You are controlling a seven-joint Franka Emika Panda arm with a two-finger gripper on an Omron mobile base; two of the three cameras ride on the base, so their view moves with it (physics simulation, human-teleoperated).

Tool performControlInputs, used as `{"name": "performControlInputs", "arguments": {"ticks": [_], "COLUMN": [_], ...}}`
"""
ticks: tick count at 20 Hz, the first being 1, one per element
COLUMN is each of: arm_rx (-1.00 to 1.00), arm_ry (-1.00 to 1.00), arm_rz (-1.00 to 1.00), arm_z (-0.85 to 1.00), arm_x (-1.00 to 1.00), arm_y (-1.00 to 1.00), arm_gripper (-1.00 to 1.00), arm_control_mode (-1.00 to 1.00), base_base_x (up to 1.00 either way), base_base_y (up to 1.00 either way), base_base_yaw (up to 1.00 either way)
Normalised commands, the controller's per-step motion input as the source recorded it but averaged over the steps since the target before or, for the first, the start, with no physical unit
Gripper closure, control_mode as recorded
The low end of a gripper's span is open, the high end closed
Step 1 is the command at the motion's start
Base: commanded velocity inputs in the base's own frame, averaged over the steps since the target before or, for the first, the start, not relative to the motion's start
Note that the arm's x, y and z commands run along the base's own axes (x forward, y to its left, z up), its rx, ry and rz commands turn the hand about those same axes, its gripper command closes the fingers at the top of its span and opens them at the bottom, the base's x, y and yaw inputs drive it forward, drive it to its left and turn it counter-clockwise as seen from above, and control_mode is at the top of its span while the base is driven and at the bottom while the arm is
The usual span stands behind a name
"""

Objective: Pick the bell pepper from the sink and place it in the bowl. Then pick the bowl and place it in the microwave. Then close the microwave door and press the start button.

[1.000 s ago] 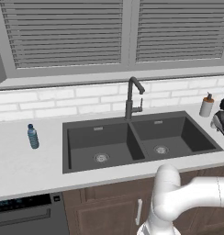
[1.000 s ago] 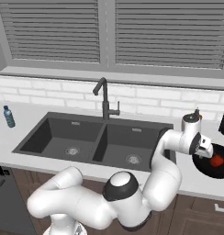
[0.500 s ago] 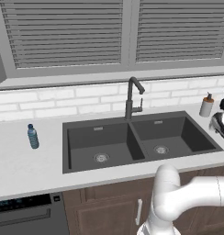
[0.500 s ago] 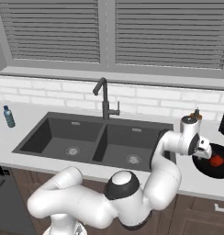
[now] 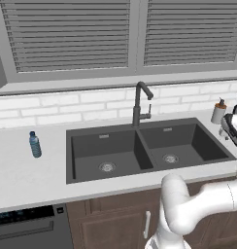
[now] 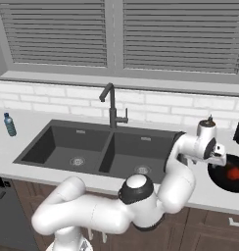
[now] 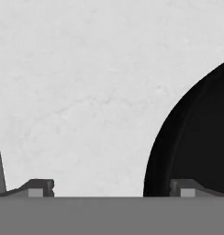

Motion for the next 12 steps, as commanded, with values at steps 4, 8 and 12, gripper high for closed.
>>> {"name": "performControlInputs", "arguments": {"ticks": [4, 8, 12], "arm_rx": [0.08, 0.06, 0.02], "arm_ry": [0.00, 0.00, 0.00], "arm_rz": [0.10, 0.08, 0.05], "arm_z": [0.00, -0.01, -0.09], "arm_x": [0.00, 0.00, 0.00], "arm_y": [-0.24, -0.16, -0.04], "arm_gripper": [-1.00, -1.00, -1.00], "arm_control_mode": [-1.00, -1.00, -1.00], "base_base_x": [0.00, 0.00, 0.00], "base_base_y": [0.00, 0.00, 0.00], "base_base_yaw": [0.00, 0.00, 0.00]}}
